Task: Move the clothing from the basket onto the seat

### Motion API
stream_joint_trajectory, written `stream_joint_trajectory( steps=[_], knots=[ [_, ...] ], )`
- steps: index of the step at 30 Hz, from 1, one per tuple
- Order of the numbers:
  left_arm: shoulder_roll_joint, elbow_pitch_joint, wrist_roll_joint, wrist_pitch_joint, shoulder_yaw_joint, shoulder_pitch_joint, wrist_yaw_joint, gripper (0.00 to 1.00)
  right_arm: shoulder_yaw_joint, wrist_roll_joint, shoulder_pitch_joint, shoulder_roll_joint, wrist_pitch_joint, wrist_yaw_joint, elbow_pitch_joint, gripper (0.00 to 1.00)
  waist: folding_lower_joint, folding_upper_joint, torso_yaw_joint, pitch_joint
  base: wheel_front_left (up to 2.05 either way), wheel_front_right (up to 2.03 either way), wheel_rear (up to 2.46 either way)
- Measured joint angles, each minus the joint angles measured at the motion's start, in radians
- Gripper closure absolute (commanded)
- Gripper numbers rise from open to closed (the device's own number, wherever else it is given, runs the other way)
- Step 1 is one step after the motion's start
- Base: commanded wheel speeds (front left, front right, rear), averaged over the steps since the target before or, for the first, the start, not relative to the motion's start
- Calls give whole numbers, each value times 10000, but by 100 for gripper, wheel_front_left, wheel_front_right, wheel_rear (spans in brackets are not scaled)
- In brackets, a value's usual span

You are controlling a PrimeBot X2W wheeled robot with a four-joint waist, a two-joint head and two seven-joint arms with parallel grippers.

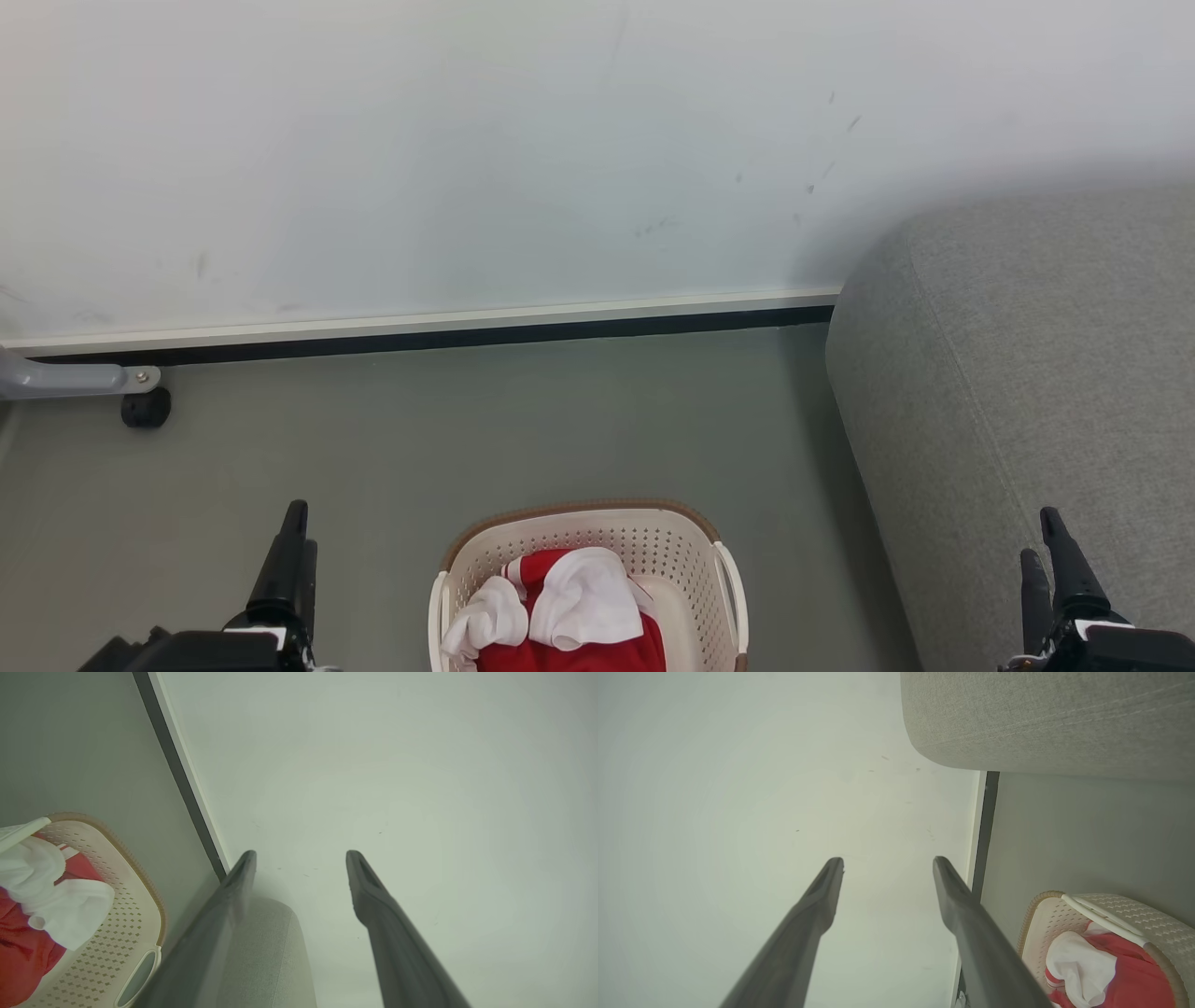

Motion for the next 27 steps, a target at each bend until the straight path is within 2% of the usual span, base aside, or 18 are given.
stream_joint_trajectory(
  steps=[13,20,27],
  knots=[
    [324,163,1404,-617,-811,-470,12,0,328,-1252,-64,-280,-583,0,-121,0,0,0,4,27,0,0,0],
    [583,261,2581,-869,-1271,-789,366,0,725,-2487,-238,-589,-897,-75,-165,0,0,0,26,47,0,0,0],
    [830,270,3866,-1139,-1668,-1108,805,0,1231,-3952,-380,-963,-1198,-353,-219,0,0,0,60,77,0,0,0]
  ],
)
